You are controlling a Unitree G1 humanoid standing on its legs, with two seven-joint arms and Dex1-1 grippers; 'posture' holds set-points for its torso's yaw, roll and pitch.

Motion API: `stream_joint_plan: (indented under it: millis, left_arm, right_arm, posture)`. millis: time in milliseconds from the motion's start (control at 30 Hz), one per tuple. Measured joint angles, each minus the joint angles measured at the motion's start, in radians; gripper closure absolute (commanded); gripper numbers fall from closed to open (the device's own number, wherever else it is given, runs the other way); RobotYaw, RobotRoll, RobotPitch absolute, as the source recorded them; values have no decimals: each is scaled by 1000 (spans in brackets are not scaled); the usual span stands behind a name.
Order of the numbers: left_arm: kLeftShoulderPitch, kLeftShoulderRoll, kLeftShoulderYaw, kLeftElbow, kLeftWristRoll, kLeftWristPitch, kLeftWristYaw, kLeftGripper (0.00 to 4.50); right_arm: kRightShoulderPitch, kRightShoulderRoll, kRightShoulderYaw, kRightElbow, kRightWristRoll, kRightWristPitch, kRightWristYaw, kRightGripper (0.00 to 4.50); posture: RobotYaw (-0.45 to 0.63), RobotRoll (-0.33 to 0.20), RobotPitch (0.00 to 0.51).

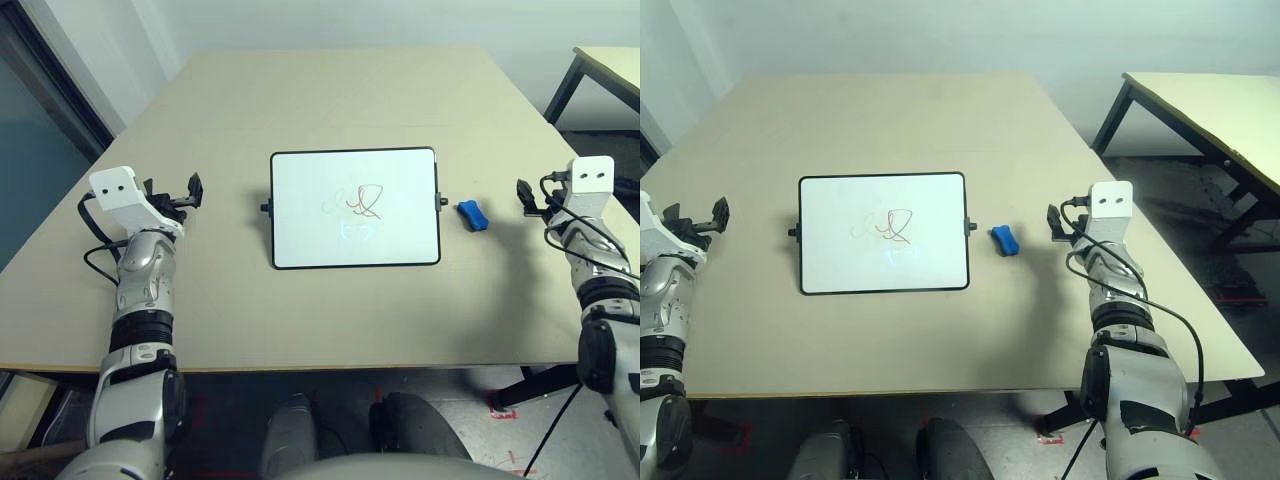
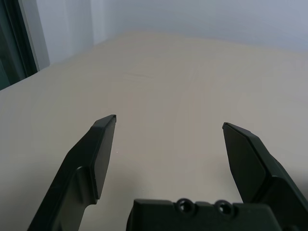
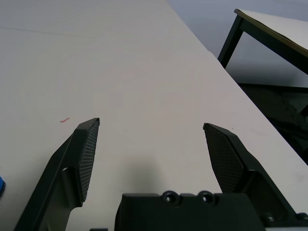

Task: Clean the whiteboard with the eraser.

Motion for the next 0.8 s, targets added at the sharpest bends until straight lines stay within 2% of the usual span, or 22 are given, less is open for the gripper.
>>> stream_joint_plan:
  millis: [300,367,500,667,800]
  left_arm:
    - [-24,-2,-1,21,-5,9,-7,0]
    - [-21,17,-15,9,-9,45,-60,0]
    - [15,86,-77,-156,-37,179,-237,0]
    - [69,182,-156,-420,-106,412,-437,0]
    - [60,232,-206,-527,-135,547,-531,0]
  right_arm:
    - [0,0,0,-2,0,0,8,6]
    - [0,-1,1,-26,1,27,20,6]
    - [-5,-3,18,-139,3,181,67,6]
    - [32,13,81,-372,0,419,116,6]
    - [75,32,146,-488,-17,570,141,6]
  posture:
    - [-60,0,15]
    - [-54,0,17]
    - [-30,0,19]
    - [-31,0,13]
    - [-35,0,7]
